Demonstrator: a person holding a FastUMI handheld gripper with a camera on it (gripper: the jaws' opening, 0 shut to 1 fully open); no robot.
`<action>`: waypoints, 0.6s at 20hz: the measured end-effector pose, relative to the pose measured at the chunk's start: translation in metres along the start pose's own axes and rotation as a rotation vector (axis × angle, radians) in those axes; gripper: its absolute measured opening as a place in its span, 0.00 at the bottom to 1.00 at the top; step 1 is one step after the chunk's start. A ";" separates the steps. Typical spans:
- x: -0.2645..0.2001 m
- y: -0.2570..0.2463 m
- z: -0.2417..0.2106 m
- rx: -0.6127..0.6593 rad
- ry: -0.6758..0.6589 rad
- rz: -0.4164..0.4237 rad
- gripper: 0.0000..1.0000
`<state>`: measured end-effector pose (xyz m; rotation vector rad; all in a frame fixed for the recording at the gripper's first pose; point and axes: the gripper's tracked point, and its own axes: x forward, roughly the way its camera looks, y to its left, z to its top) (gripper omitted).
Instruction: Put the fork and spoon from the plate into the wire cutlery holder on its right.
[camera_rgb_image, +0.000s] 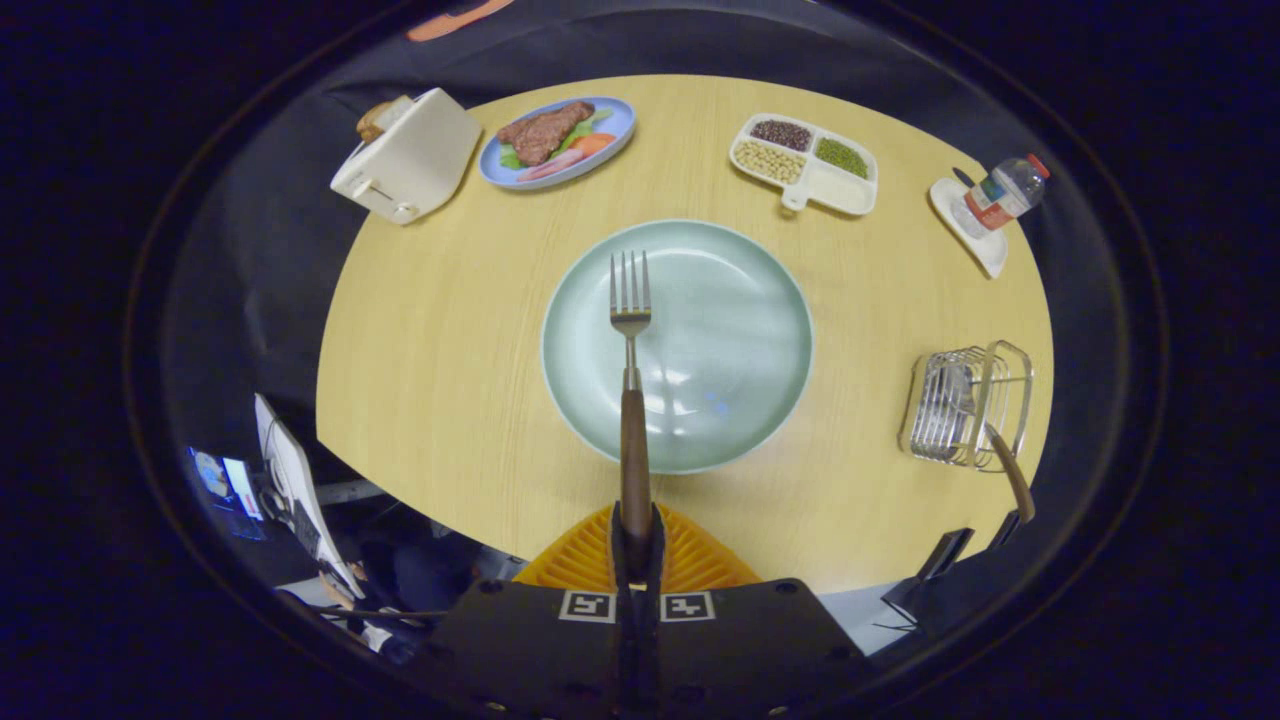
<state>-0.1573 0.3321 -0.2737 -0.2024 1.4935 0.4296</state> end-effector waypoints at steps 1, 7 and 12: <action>-0.008 -0.002 0.001 0.001 -0.009 0.008 0.01; -0.059 -0.037 0.006 0.059 -0.031 0.040 0.01; -0.100 -0.099 0.011 0.134 -0.083 0.029 0.01</action>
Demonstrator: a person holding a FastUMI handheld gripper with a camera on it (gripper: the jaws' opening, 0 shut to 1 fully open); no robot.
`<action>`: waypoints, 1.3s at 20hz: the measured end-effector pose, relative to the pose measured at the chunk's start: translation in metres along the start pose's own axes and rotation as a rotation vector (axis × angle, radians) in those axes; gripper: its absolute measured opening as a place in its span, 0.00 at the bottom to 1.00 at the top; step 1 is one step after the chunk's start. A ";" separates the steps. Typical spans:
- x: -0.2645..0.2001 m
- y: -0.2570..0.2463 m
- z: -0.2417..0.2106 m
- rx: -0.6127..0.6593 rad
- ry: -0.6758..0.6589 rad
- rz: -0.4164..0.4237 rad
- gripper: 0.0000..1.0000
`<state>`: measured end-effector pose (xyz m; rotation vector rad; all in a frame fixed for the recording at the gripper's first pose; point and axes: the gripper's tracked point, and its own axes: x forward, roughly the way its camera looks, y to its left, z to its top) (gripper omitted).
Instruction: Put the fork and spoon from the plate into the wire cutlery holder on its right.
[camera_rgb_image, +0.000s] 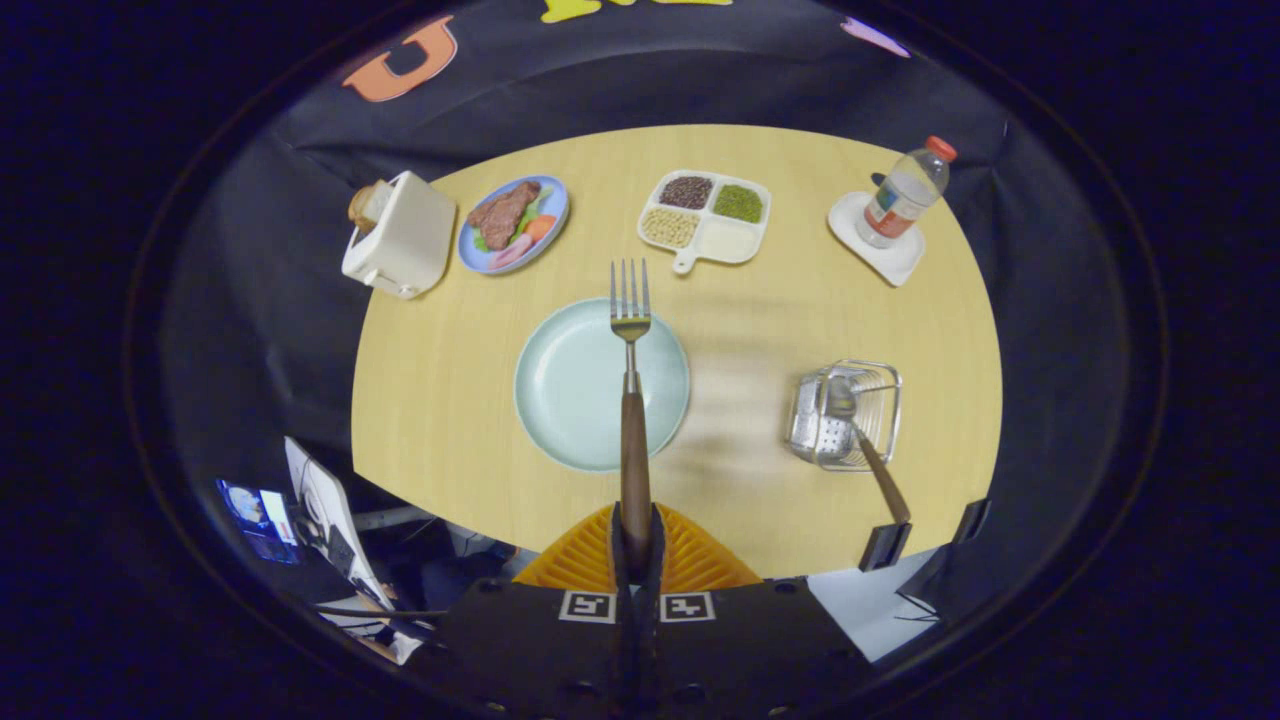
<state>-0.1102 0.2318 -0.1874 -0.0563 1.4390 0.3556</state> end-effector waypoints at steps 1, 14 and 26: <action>-0.005 -0.012 0.002 0.014 -0.006 -0.007 0.01; -0.018 -0.104 -0.041 0.155 0.079 -0.057 0.01; 0.007 -0.122 -0.062 0.270 0.216 -0.062 0.01</action>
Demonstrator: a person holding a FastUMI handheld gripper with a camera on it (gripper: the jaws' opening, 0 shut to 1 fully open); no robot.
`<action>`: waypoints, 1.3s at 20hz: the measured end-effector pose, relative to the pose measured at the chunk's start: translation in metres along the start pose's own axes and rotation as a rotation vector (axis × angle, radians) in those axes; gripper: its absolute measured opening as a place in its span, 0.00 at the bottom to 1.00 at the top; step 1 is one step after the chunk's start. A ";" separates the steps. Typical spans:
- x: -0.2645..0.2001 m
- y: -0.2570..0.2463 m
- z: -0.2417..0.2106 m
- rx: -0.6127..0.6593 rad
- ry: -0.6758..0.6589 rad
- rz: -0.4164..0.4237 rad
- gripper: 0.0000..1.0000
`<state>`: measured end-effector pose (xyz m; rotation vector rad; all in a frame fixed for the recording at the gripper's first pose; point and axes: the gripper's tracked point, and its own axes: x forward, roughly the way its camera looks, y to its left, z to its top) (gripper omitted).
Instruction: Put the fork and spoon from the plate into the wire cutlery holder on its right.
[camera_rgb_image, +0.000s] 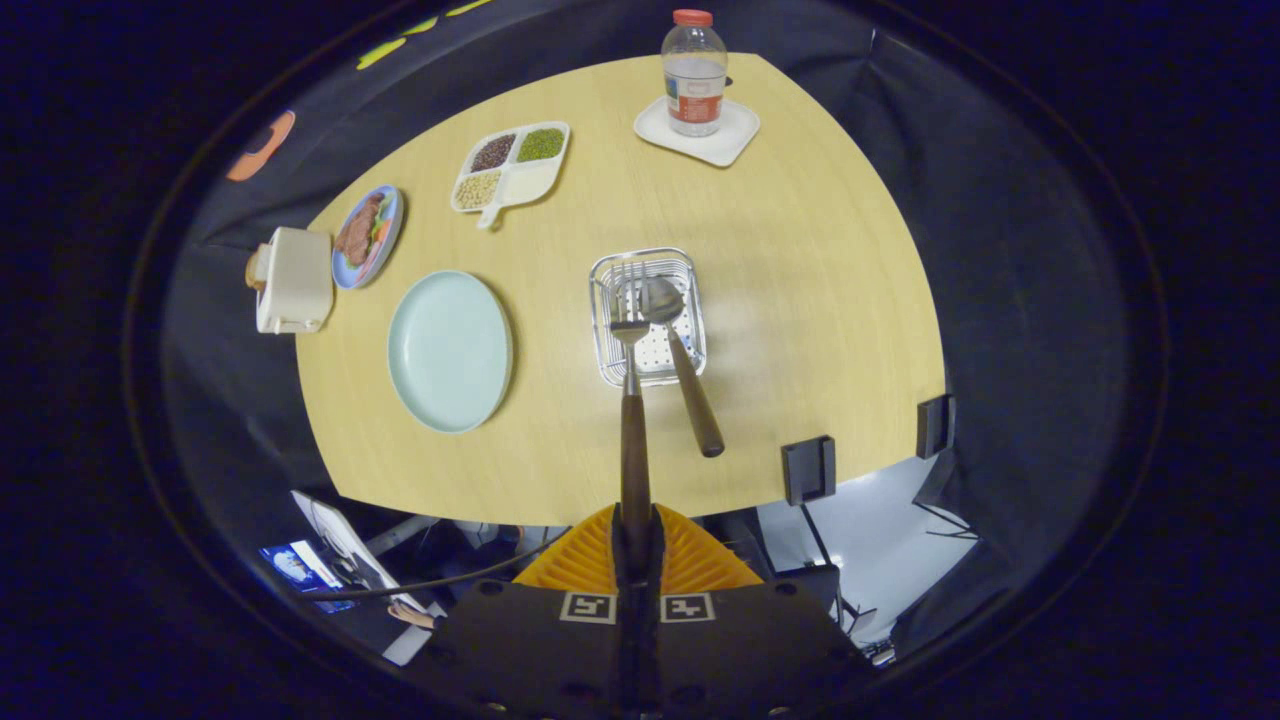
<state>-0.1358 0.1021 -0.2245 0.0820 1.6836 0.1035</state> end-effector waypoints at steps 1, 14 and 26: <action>0.002 0.001 0.001 0.010 0.006 0.004 0.01; -0.013 0.022 0.038 -0.061 -0.188 0.011 0.92; -0.125 0.105 0.122 -0.226 -0.791 0.079 0.94</action>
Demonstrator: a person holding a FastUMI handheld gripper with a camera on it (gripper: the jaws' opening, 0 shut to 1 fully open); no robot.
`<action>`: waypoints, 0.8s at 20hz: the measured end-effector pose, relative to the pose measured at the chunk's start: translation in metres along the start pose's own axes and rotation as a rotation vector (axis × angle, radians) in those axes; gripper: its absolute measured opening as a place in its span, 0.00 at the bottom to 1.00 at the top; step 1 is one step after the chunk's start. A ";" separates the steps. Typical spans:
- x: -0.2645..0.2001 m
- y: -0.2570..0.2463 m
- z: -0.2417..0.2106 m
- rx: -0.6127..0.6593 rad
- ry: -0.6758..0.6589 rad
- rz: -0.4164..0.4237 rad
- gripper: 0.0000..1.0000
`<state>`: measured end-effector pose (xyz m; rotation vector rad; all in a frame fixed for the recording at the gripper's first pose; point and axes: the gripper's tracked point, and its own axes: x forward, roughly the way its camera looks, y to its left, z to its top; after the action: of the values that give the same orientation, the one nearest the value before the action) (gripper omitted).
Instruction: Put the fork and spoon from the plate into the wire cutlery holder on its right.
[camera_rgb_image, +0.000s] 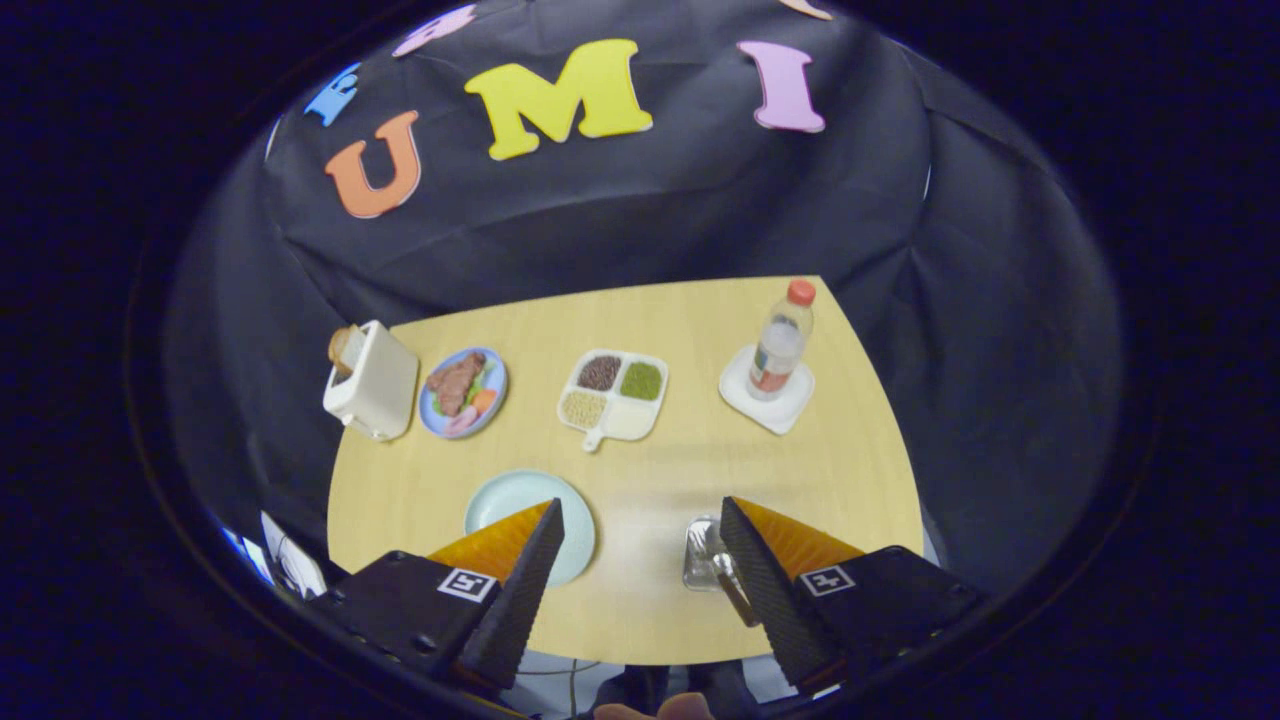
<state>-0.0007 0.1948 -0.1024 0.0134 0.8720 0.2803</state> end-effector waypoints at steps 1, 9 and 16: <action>-0.006 0.004 0.018 0.000 -0.075 0.002 0.94; -0.118 0.025 0.109 -0.078 -0.577 0.049 0.93; -0.153 0.024 0.110 -0.077 -0.693 0.085 0.94</action>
<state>-0.0165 0.1910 0.0869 0.0718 0.1717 0.3587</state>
